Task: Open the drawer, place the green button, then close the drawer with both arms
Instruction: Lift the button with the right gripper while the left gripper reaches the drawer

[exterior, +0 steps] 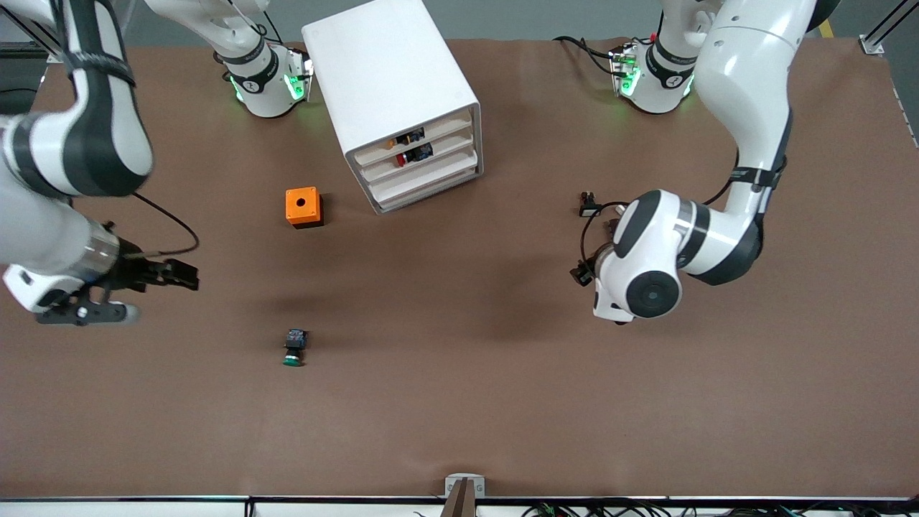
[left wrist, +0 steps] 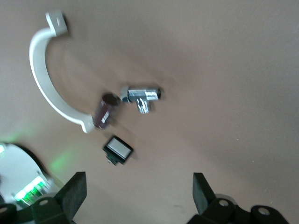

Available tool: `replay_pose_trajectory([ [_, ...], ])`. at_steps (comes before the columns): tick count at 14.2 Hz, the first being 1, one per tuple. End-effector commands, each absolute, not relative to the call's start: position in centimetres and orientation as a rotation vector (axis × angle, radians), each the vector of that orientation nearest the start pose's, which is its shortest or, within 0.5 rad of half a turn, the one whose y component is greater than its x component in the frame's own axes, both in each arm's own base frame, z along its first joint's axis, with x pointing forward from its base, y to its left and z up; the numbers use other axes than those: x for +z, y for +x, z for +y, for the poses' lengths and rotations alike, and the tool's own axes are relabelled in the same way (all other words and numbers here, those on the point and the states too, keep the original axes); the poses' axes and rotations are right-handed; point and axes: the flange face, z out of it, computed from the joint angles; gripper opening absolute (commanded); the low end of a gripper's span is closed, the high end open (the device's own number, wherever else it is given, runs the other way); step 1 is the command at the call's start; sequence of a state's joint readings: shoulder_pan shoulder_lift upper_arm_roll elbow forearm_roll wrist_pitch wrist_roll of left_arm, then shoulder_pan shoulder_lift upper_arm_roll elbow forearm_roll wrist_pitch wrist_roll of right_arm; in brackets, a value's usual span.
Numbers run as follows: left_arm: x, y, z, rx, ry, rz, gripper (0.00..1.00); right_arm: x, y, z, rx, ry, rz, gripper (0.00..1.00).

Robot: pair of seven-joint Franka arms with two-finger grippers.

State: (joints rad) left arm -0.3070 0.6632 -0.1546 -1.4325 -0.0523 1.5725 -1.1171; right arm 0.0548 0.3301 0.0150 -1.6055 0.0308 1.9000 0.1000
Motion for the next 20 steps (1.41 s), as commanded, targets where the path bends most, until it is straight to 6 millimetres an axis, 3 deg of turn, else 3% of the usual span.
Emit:
replay_pose_trajectory([
  [1, 26.4, 58.0, -32.7, 0.703, -2.568, -1.129, 1.0, 39.6, 66.6, 9.3, 0.045, -3.062, 0.275, 1.0],
  [4, 22.6, 56.4, -36.0, 0.757, -2.371, -1.413, 1.0, 34.1, 68.1, 13.0, -0.032, -3.03, 0.335, 1.0],
  [7, 20.8, 54.5, -38.6, 0.822, -2.17, -1.597, 0.97, 27.1, 68.6, 13.8, -0.006, -3.013, 0.383, 1.0],
  [9, 20.2, 53.9, -39.6, 0.963, -2.004, -1.732, 0.97, 24.2, 68.6, 14.5, -0.022, -3.008, 0.375, 1.0],
  [12, 19.0, 53.3, -41.1, 1.159, -1.73, -1.893, 0.95, 21.3, 68.4, 14.6, -0.017, -3.014, 0.369, 1.0],
  [14, 18.3, 52.7, -42.2, 1.194, -1.543, -1.966, 0.94, 20.1, 67.9, 14.9, 0.0, -3.025, 0.357, 0.99],
  [16, 18.1, 51.1, -44.5, 1.207, -1.411, -1.989, 0.92, 19.4, 67.8, 14.8, 0.01, -3.042, 0.343, 0.97],
  [20, 18.0, 49.8, -46.7, 1.297, -1.237, -2.002, 0.86, 17.8, 67.6, 14.2, 0.024, -3.087, 0.3, 0.87],
])
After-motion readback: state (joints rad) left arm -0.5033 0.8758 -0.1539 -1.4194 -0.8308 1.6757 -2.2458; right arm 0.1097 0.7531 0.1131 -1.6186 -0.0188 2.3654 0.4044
